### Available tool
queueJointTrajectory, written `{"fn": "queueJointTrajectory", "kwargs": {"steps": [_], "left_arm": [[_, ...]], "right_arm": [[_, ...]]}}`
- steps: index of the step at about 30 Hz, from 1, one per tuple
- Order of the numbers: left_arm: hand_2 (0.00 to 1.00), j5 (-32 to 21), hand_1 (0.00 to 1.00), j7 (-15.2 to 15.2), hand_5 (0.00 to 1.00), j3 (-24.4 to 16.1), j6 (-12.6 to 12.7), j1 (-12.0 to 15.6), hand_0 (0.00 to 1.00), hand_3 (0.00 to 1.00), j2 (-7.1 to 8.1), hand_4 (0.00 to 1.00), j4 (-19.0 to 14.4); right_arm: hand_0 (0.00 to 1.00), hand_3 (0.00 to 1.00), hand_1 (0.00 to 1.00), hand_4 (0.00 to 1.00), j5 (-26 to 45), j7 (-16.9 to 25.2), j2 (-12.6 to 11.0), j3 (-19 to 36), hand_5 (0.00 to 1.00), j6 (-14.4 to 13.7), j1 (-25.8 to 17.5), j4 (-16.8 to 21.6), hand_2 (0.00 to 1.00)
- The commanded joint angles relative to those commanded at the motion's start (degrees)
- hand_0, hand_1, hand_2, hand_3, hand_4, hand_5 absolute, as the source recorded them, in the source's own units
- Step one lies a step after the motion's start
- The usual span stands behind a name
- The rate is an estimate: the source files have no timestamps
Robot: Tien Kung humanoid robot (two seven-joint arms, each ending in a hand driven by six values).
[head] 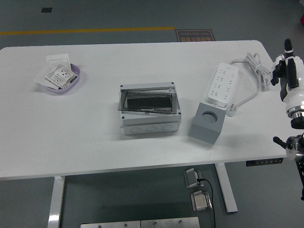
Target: Pick up the cylinder from the cube,place it in the box,flap close box
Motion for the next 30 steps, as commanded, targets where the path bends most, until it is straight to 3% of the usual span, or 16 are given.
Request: {"fn": "queueJointTrajectory", "kwargs": {"steps": [13, 20, 21, 26, 27, 30], "left_arm": [[0.613, 0.69, 0.67, -0.08, 0.272, -0.59, -0.01, -0.09, 0.602, 0.593, 0.01, 0.638, 0.0], [0.611, 0.82, 0.669, -0.07, 0.273, -0.7, -0.04, -0.13, 0.602, 0.592, -0.05, 0.637, 0.0], [0.611, 0.82, 0.67, -0.06, 0.272, -0.7, -0.05, -0.13, 0.602, 0.593, -0.06, 0.638, 0.0], [0.611, 0.84, 0.67, 0.01, 0.272, -0.69, -0.09, -0.15, 0.602, 0.593, -0.07, 0.638, 0.0], [0.611, 0.82, 0.67, 0.02, 0.274, -0.67, -0.1, -0.16, 0.602, 0.592, -0.07, 0.636, 0.0], [0.611, 0.83, 0.67, 0.04, 0.274, -0.61, -0.13, -0.18, 0.602, 0.592, -0.13, 0.636, 0.0]], "right_arm": [[0.002, 0.087, 0.002, 0.985, 4.23, 1.9, 0.22, 0.89, 0.998, -3.99, 0.19, 0.23, 0.084], [0.002, 0.109, 0.002, 0.967, 4.48, 1.64, 0.36, 1.07, 0.998, -2.5, 0.07, -0.22, 0.099], [0.011, 0.17, 0.104, 0.948, 4.35, 1.5, 0.38, 1.08, 0.998, -2.2, 0.07, -0.28, 0.165], [0.011, 0.17, 0.104, 0.948, 3.53, 0.76, 0.54, 1.01, 0.998, -0.55, 0.07, -0.67, 0.165], [0.13, 0.236, 0.186, 0.975, 3.45, 0.71, 0.59, 0.97, 0.998, -0.3, 0.07, -0.74, 0.248], [0.13, 0.236, 0.186, 0.975, 3.2, 0.54, 0.93, 0.72, 0.998, 0.86, -0.03, -1.0, 0.248]]}}
